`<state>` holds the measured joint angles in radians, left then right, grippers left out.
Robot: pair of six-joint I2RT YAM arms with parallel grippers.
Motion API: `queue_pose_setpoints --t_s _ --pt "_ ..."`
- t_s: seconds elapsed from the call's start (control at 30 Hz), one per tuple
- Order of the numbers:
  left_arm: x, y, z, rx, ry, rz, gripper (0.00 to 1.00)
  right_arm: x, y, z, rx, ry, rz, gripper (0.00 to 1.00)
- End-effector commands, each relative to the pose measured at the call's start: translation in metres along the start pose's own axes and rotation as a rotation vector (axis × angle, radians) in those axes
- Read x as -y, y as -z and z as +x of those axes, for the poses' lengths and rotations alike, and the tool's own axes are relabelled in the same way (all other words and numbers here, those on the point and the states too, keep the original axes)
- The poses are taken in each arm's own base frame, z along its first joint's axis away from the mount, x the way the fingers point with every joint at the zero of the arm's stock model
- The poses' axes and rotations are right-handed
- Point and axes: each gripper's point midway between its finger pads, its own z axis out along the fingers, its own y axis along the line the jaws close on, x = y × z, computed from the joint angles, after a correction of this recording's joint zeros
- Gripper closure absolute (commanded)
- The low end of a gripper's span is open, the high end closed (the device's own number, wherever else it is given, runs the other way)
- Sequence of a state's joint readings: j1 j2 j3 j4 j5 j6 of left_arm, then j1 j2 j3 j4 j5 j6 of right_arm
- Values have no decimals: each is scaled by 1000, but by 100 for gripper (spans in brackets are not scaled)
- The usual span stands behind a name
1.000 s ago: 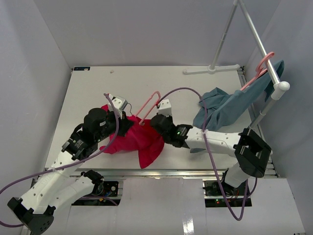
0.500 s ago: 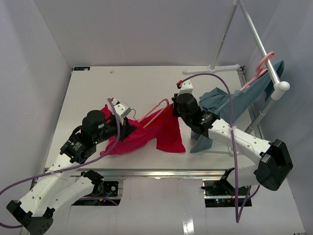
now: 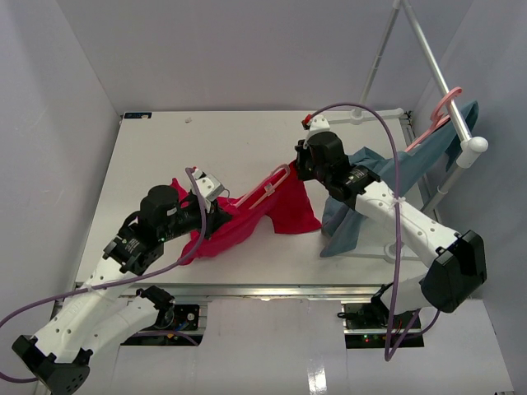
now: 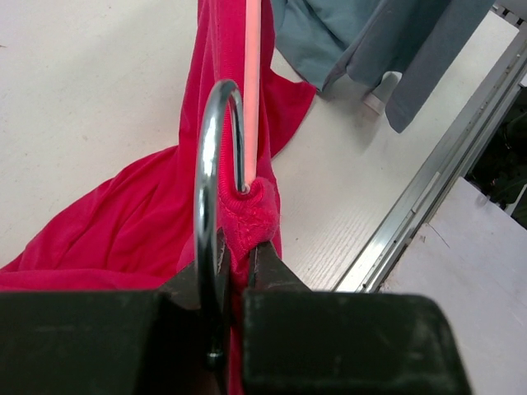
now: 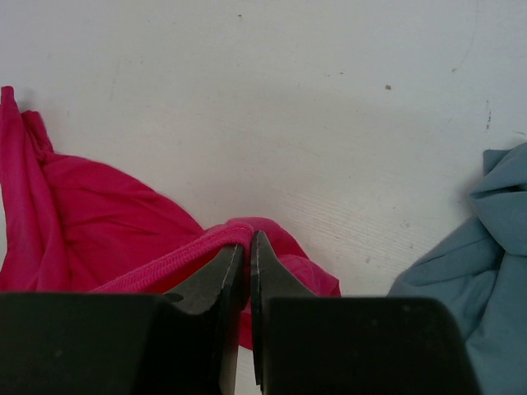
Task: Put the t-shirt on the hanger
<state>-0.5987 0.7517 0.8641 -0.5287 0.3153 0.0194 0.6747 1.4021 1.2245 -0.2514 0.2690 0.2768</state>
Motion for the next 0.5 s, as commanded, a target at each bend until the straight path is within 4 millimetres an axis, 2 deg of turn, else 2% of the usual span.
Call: queue_pose_setpoints --t_s 0.0,0.13,0.27,0.37,0.47 --pt "8 4 3 -7 -22 43 100 20 -2 -35 53 5 47 92" --pt "4 2 3 -14 -21 26 100 25 -2 -43 35 11 56 92" --pt "-18 -4 10 -55 -15 -86 100 24 9 -45 40 25 36 92" --pt "-30 -15 18 -114 -21 -127 100 17 20 -48 42 32 -12 92" --pt "-28 -27 15 -137 -38 -84 100 -1 30 -52 34 50 -110 92"
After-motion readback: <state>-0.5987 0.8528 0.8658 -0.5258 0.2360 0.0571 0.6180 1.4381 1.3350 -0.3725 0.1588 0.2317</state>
